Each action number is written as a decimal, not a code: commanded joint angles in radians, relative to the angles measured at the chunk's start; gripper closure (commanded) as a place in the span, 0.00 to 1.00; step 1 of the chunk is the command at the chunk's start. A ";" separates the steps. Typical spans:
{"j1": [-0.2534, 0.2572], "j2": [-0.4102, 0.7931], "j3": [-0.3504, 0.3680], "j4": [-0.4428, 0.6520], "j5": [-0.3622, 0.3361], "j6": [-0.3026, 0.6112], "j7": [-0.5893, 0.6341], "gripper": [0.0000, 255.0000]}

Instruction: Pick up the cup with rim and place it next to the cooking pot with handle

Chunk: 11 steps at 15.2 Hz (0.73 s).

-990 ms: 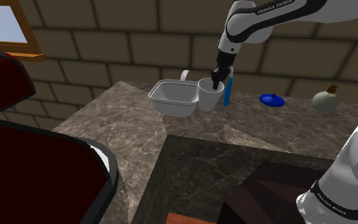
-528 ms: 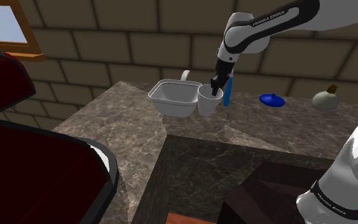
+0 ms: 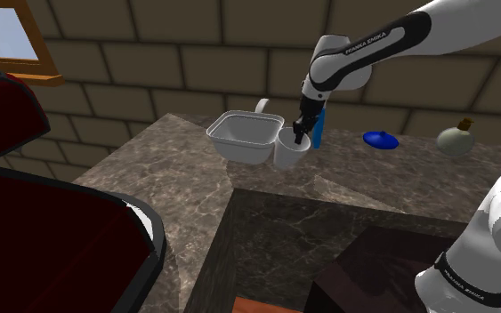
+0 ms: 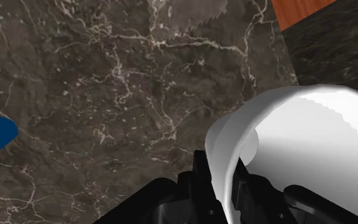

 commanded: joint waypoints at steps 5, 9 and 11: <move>0.003 0.035 0.002 -0.043 0.018 0.077 -0.018 1.00; 0.003 0.035 0.002 -0.043 0.018 0.077 -0.018 1.00; 0.003 0.035 0.002 -0.043 0.018 0.077 -0.018 1.00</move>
